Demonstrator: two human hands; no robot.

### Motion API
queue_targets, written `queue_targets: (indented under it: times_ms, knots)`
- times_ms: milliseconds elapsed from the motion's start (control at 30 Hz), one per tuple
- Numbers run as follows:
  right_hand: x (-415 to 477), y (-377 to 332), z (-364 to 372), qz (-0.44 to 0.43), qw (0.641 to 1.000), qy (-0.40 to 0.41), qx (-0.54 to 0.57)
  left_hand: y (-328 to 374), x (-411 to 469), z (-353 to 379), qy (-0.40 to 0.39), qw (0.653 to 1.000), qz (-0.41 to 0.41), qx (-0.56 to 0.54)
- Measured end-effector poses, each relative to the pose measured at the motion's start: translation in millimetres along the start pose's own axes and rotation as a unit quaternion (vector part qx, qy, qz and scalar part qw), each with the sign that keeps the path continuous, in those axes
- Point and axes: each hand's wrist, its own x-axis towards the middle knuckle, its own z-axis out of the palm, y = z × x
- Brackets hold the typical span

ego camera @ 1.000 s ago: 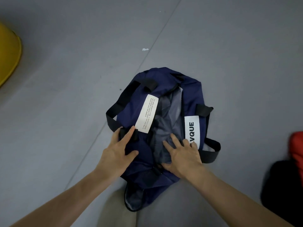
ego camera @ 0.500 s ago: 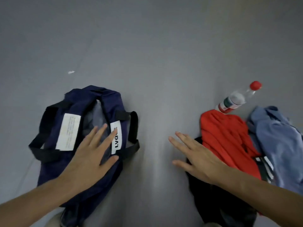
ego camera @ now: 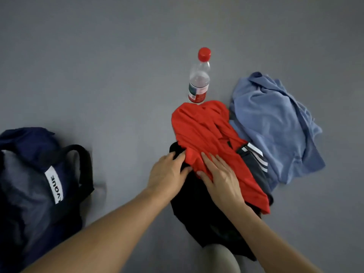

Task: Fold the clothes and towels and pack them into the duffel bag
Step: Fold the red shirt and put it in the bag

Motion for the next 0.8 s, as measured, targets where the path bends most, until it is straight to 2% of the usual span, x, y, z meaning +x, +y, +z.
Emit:
queue_targets:
  times_ms: [67,167,233,367,600,800]
  knots:
    - [2.2,0.1,-8.8,-0.003,0.999,0.044,0.022,10.3,0.9,2.0,0.028,0.999,-0.032,-0.02]
    - [12.7,-8.2,-34.8,0.068,0.994,0.068,0.053,12.7,-6.6,-14.0,0.016,0.998,-0.055,-0.036]
    - [23.1,-25.7,-59.4,0.077,0.989,0.096,0.088,13.1,-17.6,-37.6,0.017,0.996,-0.08,-0.042]
    - [46.8,-87.9,-127.3,0.003,0.98,0.076,0.183,16.7,-53.8,-117.1,0.051,0.995,-0.079,-0.045]
    - [60.0,-221.6,-242.1,-0.093,0.969,0.045,0.224,43.5,-167.0,-275.8,0.147,0.983,-0.072,-0.081]
    - [50.2,-324.9,-314.8,-0.129,0.938,0.077,0.312,37.8,-259.9,-320.7,0.209,0.951,-0.091,-0.21]
